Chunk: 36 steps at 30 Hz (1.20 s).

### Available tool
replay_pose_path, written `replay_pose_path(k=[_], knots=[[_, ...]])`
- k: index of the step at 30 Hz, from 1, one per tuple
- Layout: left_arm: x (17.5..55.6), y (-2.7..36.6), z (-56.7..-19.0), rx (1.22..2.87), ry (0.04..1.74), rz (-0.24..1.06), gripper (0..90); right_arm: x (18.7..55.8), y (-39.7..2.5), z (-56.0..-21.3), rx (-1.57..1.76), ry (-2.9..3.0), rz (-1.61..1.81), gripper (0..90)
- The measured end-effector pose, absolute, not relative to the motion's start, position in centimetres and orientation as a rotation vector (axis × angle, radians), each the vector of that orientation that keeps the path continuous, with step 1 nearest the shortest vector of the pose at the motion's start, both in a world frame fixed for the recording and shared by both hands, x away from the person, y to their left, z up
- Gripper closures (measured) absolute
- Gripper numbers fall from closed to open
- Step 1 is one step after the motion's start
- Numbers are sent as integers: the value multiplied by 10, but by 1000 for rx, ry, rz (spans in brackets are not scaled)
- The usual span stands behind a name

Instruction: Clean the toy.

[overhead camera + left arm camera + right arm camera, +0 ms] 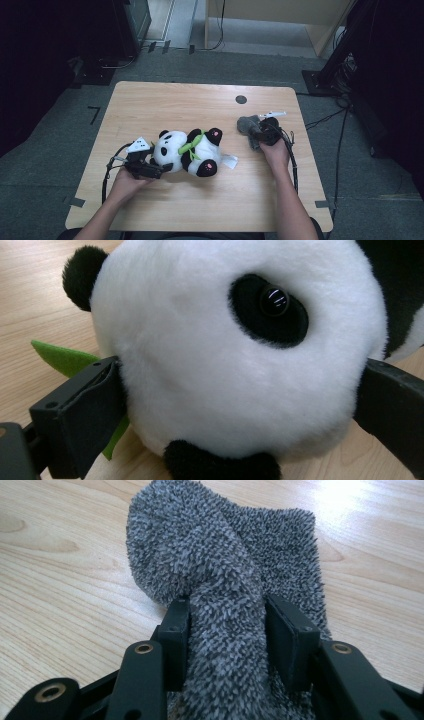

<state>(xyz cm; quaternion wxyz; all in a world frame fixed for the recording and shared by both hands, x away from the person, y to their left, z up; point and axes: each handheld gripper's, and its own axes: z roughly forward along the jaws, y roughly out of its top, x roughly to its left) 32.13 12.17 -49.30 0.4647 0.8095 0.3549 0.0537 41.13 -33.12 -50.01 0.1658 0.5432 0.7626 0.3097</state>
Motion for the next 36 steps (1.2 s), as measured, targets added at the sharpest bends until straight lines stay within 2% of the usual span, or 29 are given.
replay_pose_path(k=[4, 6, 9, 20, 24, 36], knots=[[323, 121, -496, 1982, 860, 138, 0, 411, -330, -501, 1538, 2181, 867, 608], [323, 123, -496, 1987, 851, 131, 88, 411, -329, -500, 1533, 2184, 858, 657], [322, 125, -494, 2000, 845, 139, 164, 410, -329, -498, 1540, 2187, 851, 711], [316, 123, -486, 2010, 908, 155, 282, 390, -319, -469, 1480, 2188, 1055, 721], [312, 115, -484, 1987, 960, 147, 287, 381, -315, -454, 1448, 2192, 1074, 720], [314, 102, -486, 1978, 943, 168, 267, 359, -296, -395, 1371, 2193, 1222, 721]])
